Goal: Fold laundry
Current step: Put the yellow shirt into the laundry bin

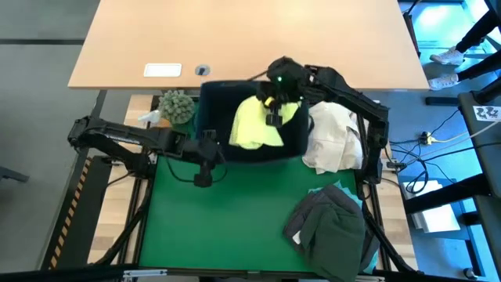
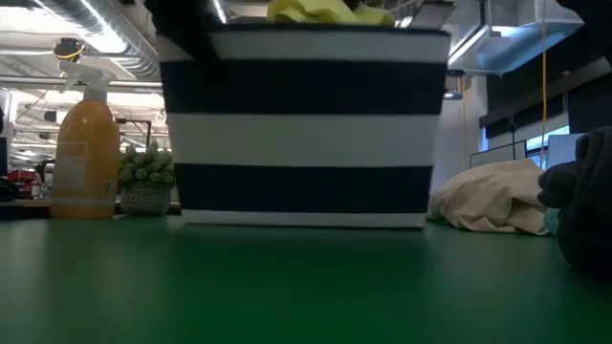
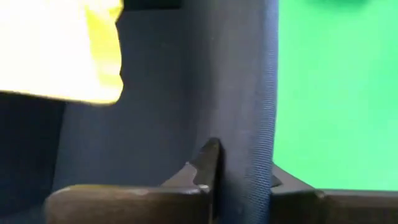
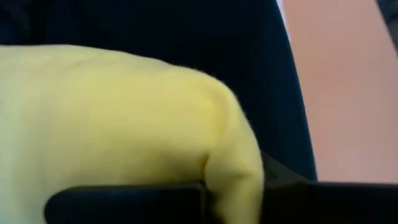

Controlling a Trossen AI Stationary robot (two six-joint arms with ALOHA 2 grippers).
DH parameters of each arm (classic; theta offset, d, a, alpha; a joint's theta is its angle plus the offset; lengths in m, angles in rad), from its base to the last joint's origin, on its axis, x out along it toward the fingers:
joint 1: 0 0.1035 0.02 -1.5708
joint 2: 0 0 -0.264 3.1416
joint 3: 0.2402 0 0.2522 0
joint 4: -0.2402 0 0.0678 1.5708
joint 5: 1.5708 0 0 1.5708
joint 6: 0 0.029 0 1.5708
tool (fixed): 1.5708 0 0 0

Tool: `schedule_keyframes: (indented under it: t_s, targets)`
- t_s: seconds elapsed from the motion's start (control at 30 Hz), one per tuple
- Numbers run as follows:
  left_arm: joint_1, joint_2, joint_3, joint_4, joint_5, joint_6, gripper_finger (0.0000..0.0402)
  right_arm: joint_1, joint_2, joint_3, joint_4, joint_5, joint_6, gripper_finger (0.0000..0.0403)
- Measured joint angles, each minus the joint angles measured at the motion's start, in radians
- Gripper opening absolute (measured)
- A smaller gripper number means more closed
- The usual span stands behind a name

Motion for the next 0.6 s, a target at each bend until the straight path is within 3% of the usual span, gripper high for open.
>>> schedule_keyframes:
  t_s: [0.17, 0.4, 0.6]
  targets:
    - [-0.104, -0.039, 0.033, -0.004, -0.023, -0.056, 0.0079, 0.056, 0.001, -0.006, -0.011, 0.011, 0.027, 0.0029]
    - [-0.199, -0.065, 0.138, -0.034, -0.210, -0.008, 0.0142, 0.090, 0.002, -0.013, 0.002, 0.038, 0.046, 0.0029]
    - [-0.213, -0.066, 0.199, 0.000, -0.362, 0.058, 0.0174, 0.090, 0.002, -0.013, 0.069, 0.038, 0.049, 0.0029]
